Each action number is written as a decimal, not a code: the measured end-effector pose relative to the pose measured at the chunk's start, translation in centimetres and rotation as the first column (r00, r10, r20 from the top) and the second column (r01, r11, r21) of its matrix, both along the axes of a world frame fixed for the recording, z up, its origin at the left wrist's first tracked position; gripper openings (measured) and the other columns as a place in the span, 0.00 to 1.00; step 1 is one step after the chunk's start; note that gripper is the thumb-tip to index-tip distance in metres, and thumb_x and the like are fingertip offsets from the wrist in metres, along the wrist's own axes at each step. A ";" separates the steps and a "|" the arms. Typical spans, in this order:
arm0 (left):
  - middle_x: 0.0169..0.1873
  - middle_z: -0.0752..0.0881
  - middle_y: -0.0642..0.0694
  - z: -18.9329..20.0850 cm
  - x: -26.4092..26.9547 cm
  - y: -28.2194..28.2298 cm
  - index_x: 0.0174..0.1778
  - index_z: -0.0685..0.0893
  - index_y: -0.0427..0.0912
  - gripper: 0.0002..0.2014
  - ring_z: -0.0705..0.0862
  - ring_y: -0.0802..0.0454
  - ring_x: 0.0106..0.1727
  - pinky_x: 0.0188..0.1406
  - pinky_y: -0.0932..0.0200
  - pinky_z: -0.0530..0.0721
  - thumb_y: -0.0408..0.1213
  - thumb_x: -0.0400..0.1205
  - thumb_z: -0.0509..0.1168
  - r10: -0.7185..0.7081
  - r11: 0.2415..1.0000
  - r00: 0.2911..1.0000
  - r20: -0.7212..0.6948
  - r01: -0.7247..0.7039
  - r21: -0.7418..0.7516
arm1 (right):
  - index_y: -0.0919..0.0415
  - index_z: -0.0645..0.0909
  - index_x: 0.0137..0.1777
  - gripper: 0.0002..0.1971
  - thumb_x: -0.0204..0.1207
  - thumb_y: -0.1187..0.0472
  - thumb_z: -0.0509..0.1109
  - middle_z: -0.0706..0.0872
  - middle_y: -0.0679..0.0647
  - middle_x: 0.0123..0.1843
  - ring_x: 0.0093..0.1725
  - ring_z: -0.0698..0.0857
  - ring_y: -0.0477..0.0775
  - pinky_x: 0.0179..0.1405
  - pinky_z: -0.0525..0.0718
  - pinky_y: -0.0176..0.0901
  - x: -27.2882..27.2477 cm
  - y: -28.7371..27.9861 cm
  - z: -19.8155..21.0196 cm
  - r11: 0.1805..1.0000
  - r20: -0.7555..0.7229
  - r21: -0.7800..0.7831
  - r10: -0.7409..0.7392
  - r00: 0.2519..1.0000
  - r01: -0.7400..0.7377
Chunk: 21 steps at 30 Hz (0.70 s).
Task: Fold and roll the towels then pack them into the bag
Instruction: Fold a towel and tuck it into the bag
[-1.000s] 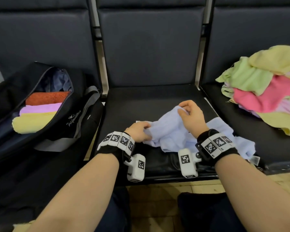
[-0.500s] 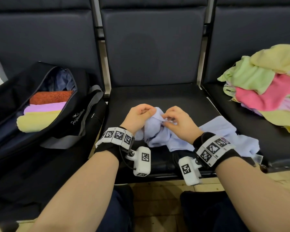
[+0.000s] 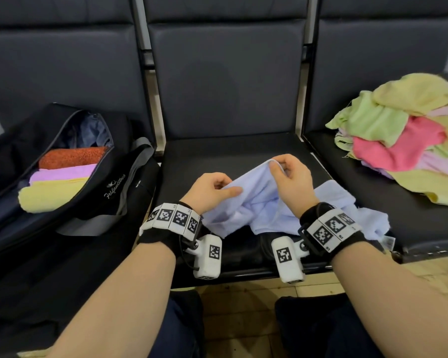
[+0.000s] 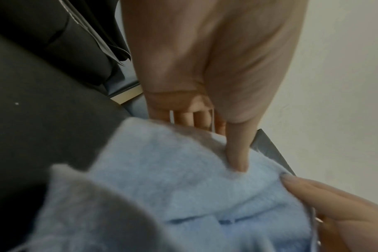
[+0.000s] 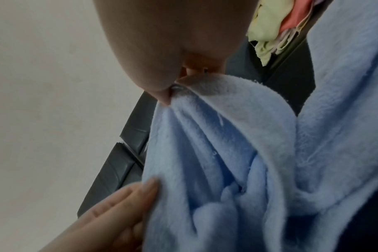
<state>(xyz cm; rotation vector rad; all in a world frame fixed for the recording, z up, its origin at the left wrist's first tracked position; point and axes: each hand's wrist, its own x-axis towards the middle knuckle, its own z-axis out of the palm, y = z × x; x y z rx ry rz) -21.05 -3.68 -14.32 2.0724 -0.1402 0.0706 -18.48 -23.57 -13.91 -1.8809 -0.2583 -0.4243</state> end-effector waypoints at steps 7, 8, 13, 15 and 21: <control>0.34 0.84 0.51 -0.2 0.1 1.4 0.40 0.86 0.42 0.03 0.80 0.57 0.37 0.39 0.66 0.78 0.36 0.78 0.72 0.160 0.987 0.986 0.047 -0.159 -0.033 | 0.57 0.79 0.47 0.02 0.81 0.61 0.67 0.78 0.47 0.36 0.31 0.75 0.36 0.36 0.73 0.22 0.9 -1.7 -0.3 0.981 0.012 0.064 -0.183 0.983 0.182; 0.35 0.85 0.51 0.0 0.1 1.4 0.42 0.86 0.42 0.02 0.81 0.57 0.38 0.40 0.66 0.79 0.36 0.79 0.71 0.182 0.981 0.982 0.044 -0.178 -0.082 | 0.57 0.79 0.47 0.02 0.81 0.62 0.67 0.79 0.46 0.37 0.34 0.76 0.36 0.37 0.73 0.22 1.0 -1.7 -0.3 0.983 0.012 0.043 -0.179 0.984 0.178; 0.40 0.87 0.50 1.7 -0.1 2.3 0.47 0.86 0.43 0.03 0.84 0.57 0.44 0.49 0.62 0.82 0.36 0.80 0.69 0.439 0.851 0.895 0.079 -0.386 -0.356 | 0.65 0.85 0.49 0.04 0.77 0.68 0.70 0.83 0.54 0.46 0.46 0.79 0.48 0.44 0.70 0.24 1.0 -1.4 -0.7 0.968 0.087 -0.248 -0.013 0.996 0.034; 0.38 0.87 0.52 2.1 -0.1 2.9 0.46 0.87 0.43 0.03 0.84 0.59 0.41 0.46 0.66 0.81 0.35 0.80 0.69 0.544 0.783 0.831 0.113 -0.455 -0.423 | 0.68 0.87 0.49 0.07 0.75 0.73 0.69 0.84 0.61 0.46 0.46 0.81 0.55 0.47 0.71 0.32 1.2 -1.3 -1.2 0.908 0.123 -0.418 0.039 0.992 0.017; 0.33 0.88 0.52 2.7 -0.8 3.9 0.38 0.88 0.49 0.06 0.84 0.65 0.33 0.35 0.71 0.80 0.34 0.76 0.67 0.753 0.605 0.647 0.116 -0.613 -0.508 | 0.61 0.82 0.55 0.09 0.79 0.58 0.67 0.84 0.59 0.51 0.52 0.82 0.65 0.49 0.79 0.50 1.0 -1.7 -0.5 0.745 -0.053 -0.636 -0.302 0.952 0.201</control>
